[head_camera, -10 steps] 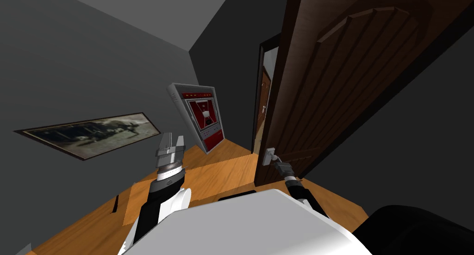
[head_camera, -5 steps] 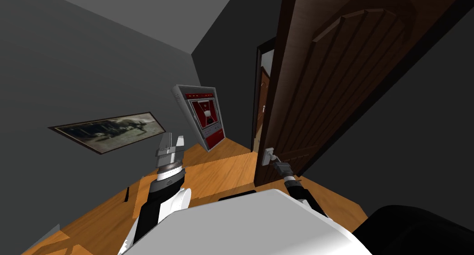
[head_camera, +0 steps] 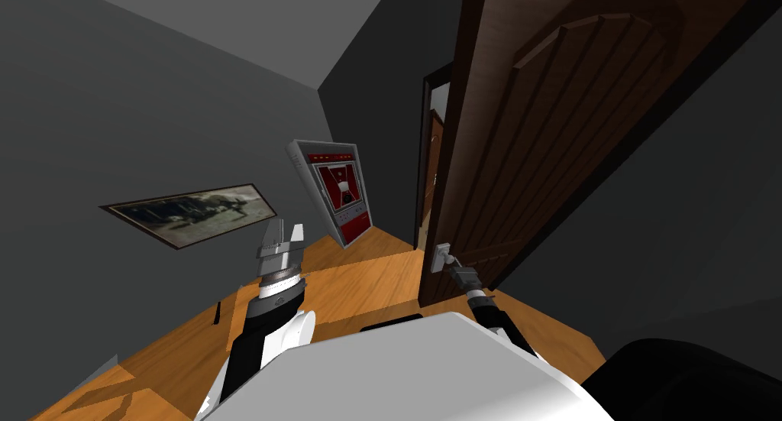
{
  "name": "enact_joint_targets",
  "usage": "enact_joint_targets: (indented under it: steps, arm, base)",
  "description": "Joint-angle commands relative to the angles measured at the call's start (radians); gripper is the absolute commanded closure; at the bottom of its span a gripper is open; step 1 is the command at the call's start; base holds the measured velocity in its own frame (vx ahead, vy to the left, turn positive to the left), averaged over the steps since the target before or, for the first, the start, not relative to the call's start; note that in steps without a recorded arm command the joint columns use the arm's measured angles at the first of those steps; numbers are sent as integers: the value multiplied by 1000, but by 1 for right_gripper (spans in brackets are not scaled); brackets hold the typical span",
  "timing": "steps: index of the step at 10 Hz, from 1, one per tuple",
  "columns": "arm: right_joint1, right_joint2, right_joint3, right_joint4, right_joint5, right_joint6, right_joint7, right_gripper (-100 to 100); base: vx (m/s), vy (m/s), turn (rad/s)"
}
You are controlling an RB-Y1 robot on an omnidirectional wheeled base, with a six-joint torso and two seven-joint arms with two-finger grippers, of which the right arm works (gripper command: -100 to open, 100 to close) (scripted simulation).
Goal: Pull the door open
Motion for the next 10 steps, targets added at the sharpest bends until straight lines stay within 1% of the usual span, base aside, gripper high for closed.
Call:
enact_joint_targets:
  steps: [1, 5, 10]
  arm:
    - [7, 3, 31, -19, 9, 7, 0, -100]
    - [7, 3, 31, -19, 9, 7, 0, -100]
    - [5, -1, 39, -20, 13, 3, -3, -100]
  base:
    - [-78, -37, 27]
    - [-21, -4, 3]
    - [-23, -8, 11]
